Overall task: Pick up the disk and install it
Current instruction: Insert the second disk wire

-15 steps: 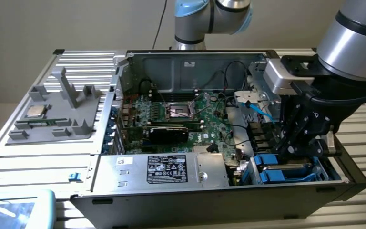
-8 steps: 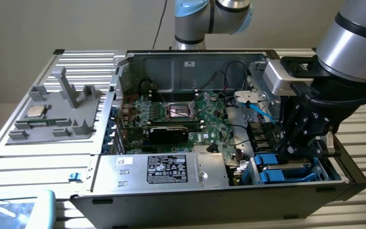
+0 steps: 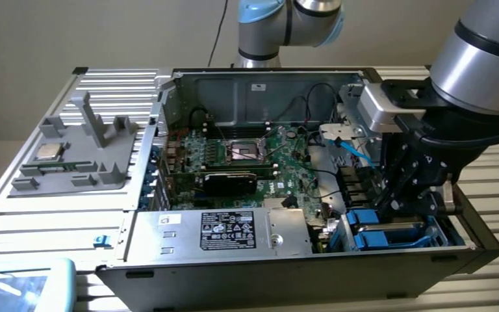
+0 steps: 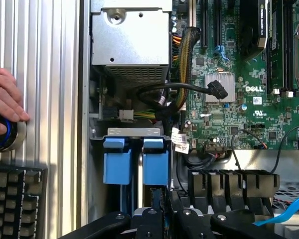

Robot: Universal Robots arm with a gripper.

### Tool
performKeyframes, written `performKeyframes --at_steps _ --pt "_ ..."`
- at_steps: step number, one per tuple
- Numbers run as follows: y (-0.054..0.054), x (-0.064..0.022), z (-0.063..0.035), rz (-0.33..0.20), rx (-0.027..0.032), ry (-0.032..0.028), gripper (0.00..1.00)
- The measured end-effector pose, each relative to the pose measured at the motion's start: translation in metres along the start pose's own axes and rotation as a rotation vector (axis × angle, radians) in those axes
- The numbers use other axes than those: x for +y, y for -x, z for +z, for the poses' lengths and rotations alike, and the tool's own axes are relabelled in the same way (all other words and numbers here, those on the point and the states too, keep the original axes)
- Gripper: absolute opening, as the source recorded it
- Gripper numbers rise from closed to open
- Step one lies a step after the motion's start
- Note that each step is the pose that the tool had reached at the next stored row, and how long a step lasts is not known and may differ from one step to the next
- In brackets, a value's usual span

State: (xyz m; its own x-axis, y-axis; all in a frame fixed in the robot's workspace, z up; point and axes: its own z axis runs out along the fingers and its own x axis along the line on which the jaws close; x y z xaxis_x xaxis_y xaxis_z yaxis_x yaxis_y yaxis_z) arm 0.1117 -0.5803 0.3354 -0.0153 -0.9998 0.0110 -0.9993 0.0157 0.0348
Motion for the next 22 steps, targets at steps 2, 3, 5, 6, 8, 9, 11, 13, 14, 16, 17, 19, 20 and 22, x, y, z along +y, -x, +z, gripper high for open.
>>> performKeyframes --at_steps 2,3,5,6,8,9,11,13,14,16,17,19,20,22 --pt "-0.0001 0.0 0.0006 0.0 -0.0004 0.0 0.16" --pt "-0.0001 0.0 0.0009 0.0 -0.0007 0.0 0.16" --pt "-0.0004 -0.0001 0.0013 0.0 -0.0014 -0.0001 0.16" --pt "-0.0006 -0.0002 0.0014 0.0 -0.0017 0.0 0.16" --pt "-0.0015 -0.0004 0.0015 0.0 -0.002 0.0 0.16" --pt "-0.002 -0.0011 0.0015 0.0 -0.0023 0.0 0.16" --pt "-0.0029 -0.0018 0.0015 0.0 -0.0026 0.0002 0.16" --pt "-0.0036 -0.002 0.0015 0.0 -0.0029 0.0 0.16" --pt "-0.0038 -0.002 0.0015 0.0 -0.0031 0.0 0.16" --pt "-0.0041 -0.0021 0.0017 0.0 -0.0035 0.0 0.16" --pt "-0.0042 -0.0022 0.0017 0.0 -0.0036 0.0 0.16" --pt "-0.0044 -0.0022 0.0017 0.0 -0.0037 0.0 0.16" --pt "-0.0045 -0.0022 0.0017 0.0 -0.0037 0.0 0.16" --pt "-0.0045 -0.0022 0.0017 0.0 -0.0038 0.0 0.16"
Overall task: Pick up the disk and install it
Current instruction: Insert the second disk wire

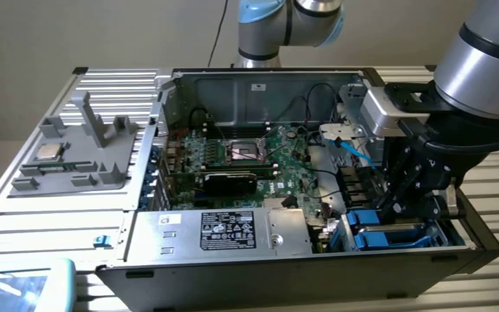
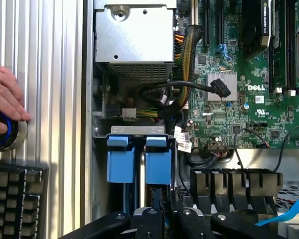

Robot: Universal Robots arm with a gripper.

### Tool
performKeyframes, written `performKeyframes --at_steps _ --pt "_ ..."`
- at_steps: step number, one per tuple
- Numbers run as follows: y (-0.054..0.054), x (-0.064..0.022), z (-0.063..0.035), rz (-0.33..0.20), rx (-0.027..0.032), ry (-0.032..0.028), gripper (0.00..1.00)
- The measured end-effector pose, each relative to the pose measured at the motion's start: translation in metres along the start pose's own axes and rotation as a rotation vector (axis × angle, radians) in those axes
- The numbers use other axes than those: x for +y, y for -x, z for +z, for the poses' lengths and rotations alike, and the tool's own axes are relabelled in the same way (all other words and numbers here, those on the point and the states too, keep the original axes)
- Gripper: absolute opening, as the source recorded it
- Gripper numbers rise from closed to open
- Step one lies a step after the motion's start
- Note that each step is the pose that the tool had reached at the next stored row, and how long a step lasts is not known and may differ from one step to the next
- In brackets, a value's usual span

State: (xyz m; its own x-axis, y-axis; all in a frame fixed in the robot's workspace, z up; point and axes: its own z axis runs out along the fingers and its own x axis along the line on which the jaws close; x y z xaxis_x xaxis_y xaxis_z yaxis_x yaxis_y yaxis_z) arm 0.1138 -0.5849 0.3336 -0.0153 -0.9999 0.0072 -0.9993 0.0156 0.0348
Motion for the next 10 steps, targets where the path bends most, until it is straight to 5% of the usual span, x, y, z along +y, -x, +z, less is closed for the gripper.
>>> performKeyframes --at_steps 7,10 --pt "0.0 0.0 -0.0024 0.0 -0.0005 -0.0001 0.25" --pt "0.0 0.0004 -0.0125 0.0 0.0011 0.0 0.25"
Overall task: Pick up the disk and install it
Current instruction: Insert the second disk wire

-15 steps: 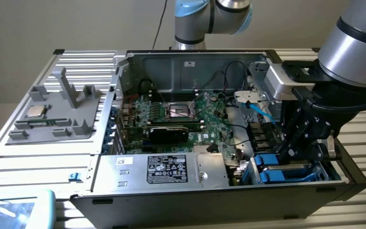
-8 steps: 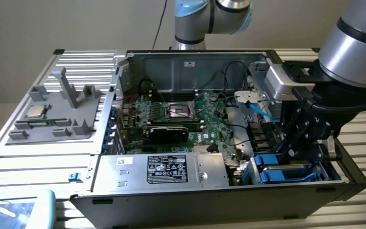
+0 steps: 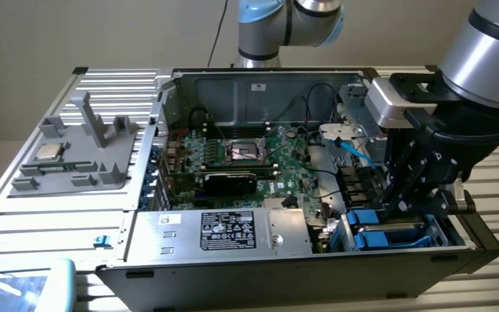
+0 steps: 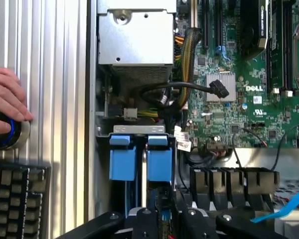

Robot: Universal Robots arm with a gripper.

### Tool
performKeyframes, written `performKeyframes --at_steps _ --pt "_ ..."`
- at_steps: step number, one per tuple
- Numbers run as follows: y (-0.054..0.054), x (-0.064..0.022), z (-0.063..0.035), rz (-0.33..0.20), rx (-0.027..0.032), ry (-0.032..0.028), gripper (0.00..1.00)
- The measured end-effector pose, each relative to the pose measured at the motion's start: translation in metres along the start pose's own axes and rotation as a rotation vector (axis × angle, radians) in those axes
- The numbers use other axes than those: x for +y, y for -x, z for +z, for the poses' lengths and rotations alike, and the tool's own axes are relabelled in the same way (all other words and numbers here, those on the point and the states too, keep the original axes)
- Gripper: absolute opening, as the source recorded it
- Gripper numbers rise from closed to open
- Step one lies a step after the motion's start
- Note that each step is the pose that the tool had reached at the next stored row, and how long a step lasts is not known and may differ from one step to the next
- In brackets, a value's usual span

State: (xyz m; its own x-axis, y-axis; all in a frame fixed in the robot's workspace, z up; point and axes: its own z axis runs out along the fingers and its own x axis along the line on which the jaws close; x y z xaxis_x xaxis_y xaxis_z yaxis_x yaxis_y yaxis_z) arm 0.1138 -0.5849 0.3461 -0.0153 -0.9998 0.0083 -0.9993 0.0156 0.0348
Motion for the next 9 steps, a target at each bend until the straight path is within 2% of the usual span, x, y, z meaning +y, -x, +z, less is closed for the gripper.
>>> performKeyframes --at_steps 6,9 --pt "0.0 0.0008 -0.0274 0.0 0.0059 -0.0001 0.25" --pt "0.0 -0.0012 -0.0368 0.0 0.0089 -0.0003 0.25"
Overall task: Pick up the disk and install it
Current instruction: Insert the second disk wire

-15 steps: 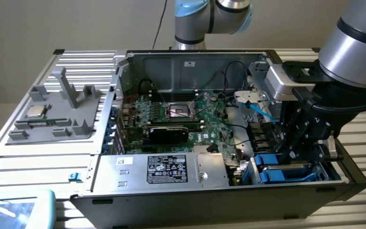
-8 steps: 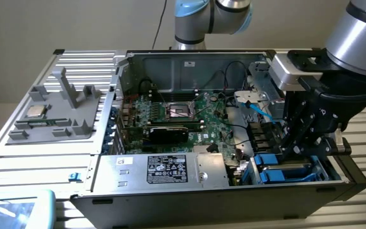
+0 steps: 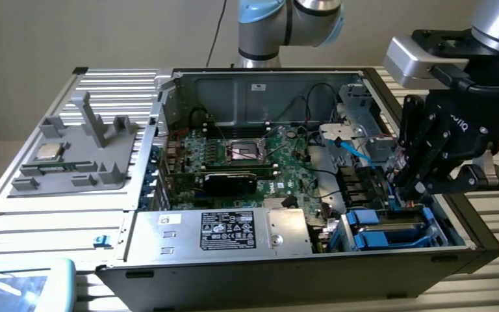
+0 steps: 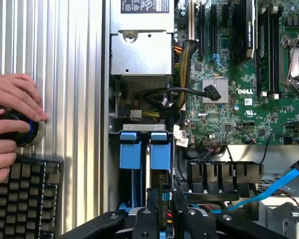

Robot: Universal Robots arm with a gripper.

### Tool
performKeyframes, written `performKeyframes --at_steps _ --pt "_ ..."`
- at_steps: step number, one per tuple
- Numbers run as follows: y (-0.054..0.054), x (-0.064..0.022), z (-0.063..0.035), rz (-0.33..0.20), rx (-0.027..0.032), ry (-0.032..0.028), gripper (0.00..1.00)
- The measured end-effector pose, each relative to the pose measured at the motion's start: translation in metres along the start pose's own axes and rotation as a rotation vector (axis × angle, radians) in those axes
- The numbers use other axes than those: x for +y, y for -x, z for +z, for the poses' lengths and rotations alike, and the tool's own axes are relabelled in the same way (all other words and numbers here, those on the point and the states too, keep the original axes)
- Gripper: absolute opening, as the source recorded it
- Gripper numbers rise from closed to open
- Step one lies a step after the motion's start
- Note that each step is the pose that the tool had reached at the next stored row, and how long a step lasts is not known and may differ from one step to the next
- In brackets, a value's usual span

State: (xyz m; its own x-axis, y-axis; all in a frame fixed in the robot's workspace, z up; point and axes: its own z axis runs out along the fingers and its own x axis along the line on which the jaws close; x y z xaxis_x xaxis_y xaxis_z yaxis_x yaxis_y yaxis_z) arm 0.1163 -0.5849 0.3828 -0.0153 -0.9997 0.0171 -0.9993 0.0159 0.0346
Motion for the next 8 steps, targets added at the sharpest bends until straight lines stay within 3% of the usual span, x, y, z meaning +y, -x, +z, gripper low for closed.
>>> performKeyframes --at_steps 8 --pt "0.0001 -0.0084 -0.0066 0.0 0.0027 0.0008 0.25"
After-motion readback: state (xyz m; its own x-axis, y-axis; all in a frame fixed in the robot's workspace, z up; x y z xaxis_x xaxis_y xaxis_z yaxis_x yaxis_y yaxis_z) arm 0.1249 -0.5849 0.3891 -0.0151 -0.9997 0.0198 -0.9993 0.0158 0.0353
